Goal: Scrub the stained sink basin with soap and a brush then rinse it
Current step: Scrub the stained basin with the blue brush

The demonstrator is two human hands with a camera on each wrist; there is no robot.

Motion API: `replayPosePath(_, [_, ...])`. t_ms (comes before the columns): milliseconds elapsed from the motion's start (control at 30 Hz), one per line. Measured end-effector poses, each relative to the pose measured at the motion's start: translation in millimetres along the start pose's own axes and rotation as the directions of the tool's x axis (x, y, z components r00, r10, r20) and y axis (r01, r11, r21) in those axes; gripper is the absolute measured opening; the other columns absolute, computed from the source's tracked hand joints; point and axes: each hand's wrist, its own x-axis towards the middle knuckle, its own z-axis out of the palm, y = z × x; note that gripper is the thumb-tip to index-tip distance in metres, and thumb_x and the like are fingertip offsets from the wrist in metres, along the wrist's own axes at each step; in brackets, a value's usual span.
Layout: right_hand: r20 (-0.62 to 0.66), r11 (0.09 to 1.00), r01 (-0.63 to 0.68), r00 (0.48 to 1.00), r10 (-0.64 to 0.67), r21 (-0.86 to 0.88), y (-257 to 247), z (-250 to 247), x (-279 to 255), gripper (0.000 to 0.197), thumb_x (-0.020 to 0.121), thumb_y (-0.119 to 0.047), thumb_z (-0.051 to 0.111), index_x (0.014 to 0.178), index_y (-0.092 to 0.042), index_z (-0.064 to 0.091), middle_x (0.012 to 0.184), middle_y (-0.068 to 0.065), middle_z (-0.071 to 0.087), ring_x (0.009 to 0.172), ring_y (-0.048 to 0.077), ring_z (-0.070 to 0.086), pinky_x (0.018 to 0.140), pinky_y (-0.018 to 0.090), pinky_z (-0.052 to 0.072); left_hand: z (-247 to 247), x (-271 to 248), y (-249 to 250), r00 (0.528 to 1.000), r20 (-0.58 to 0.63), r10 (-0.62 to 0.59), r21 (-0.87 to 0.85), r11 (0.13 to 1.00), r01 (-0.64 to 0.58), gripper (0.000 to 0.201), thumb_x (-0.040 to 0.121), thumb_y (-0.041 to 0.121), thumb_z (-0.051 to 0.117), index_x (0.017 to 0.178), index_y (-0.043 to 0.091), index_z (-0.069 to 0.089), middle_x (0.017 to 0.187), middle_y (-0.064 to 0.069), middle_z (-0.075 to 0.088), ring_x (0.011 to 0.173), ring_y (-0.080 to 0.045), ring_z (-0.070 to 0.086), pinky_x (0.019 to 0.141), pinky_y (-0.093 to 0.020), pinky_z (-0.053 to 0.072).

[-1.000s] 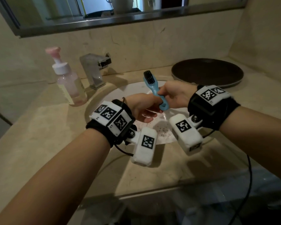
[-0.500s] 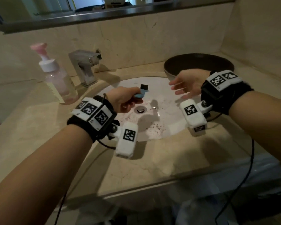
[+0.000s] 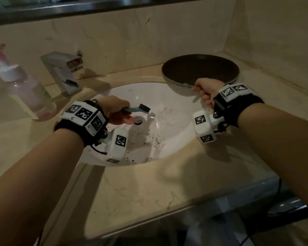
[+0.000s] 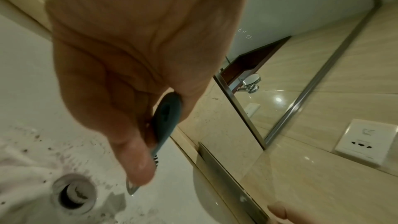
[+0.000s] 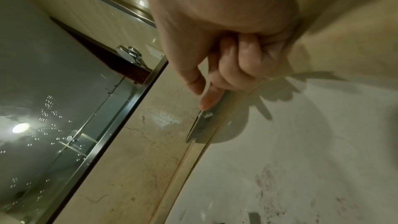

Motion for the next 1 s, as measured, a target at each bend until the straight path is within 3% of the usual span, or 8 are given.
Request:
replayPosePath(100, [0.052,0.991,-0.013,0.998,0.020,-0.130,2,2,1,0.035,0.093,-0.027,0.045,0.060,-0.015,0.048,0.034,-0.005,0.031,0.017,0.006,0.021,0.025,0.007,0.018,-3,10,4,1.000,-0.011,0.009,0.057,0.998,-0.008,0.026,0.097,0.022,0.045,0.080,0.005,0.056,0.058,-0.006,0.066,0.029,-0.008,0.057,0.034,-0.011,0.043])
replayPosePath(233, [0.118,0.993,-0.015,0.993,0.028,-0.115,2,5,-2,0.036,0.101,-0.019,0.039,0.072,-0.001,0.050,0.025,0.001,0.048,0.017,0.009,0.044,0.022,0.013,0.032,-8,21,5,0.999,0.026,0.021,0.137,0.990,-0.024,0.032,0.099,0.023,0.044,0.080,0.002,0.059,0.043,0.000,0.064,0.029,-0.005,0.056,0.035,-0.010,0.042])
replayPosePath(333, [0.130,0.994,-0.063,0.989,0.074,-0.089,1,5,-3,0.041,0.103,-0.019,0.034,0.073,0.004,0.051,0.029,0.009,0.053,0.023,0.017,0.054,0.021,0.018,0.036,-14,25,6,0.998,0.052,0.031,0.226,0.973,-0.042,0.032,0.100,0.022,0.040,0.084,0.002,0.060,0.047,0.003,0.067,0.033,-0.002,0.058,0.038,-0.011,0.046])
replayPosePath(500, [0.121,0.999,-0.039,0.992,0.040,-0.015,5,5,3,0.039,0.103,-0.013,0.032,0.071,0.003,0.049,0.028,0.008,0.052,0.022,0.015,0.053,0.022,0.019,0.037,-15,29,7,0.994,0.070,0.087,0.456,0.883,-0.109,0.024,0.098,0.010,0.040,0.100,0.000,0.061,0.083,-0.008,0.062,0.055,-0.015,0.054,0.040,-0.015,0.049])
replayPosePath(700, [0.067,0.999,-0.015,0.998,0.017,-0.029,5,4,4,0.035,0.101,-0.010,0.033,0.071,0.001,0.049,0.035,0.011,0.055,0.021,0.011,0.051,0.023,0.015,0.036,-1,47,6,0.988,0.111,0.105,0.650,0.745,-0.152,0.014,0.093,0.004,0.044,0.090,0.001,0.057,0.053,-0.009,0.047,0.025,-0.008,0.042,0.034,-0.013,0.035])
replayPosePath(767, [0.042,0.998,-0.018,0.999,0.020,-0.058,4,4,4,0.035,0.100,-0.012,0.035,0.069,-0.002,0.049,0.030,0.002,0.049,0.017,0.005,0.043,0.023,0.012,0.033,7,51,7,0.981,0.140,0.135,0.691,0.696,-0.194,0.014,0.091,0.011,0.052,0.091,0.001,0.062,0.063,-0.009,0.050,0.041,-0.013,0.044,0.041,-0.018,0.035])
replayPosePath(833, [0.019,0.992,-0.028,0.999,0.030,-0.122,3,3,6,0.036,0.099,-0.013,0.036,0.068,-0.005,0.050,0.044,0.002,0.046,0.015,0.004,0.037,0.022,0.009,0.028,16,53,9,0.964,0.205,0.167,0.727,0.634,-0.264,0.019,0.088,0.024,0.060,0.090,0.006,0.067,0.072,-0.005,0.058,0.050,-0.013,0.040,0.043,-0.018,0.035])
replayPosePath(1000, [0.029,0.987,-0.024,0.999,0.029,-0.157,3,2,14,0.035,0.098,-0.013,0.035,0.067,-0.005,0.051,0.036,0.002,0.046,0.017,0.005,0.042,0.022,0.009,0.028,37,72,15,0.958,0.230,0.170,0.810,0.513,-0.285,0.027,0.095,0.028,0.047,0.086,0.011,0.067,0.078,-0.003,0.063,0.062,-0.015,0.048,0.057,-0.022,0.040])
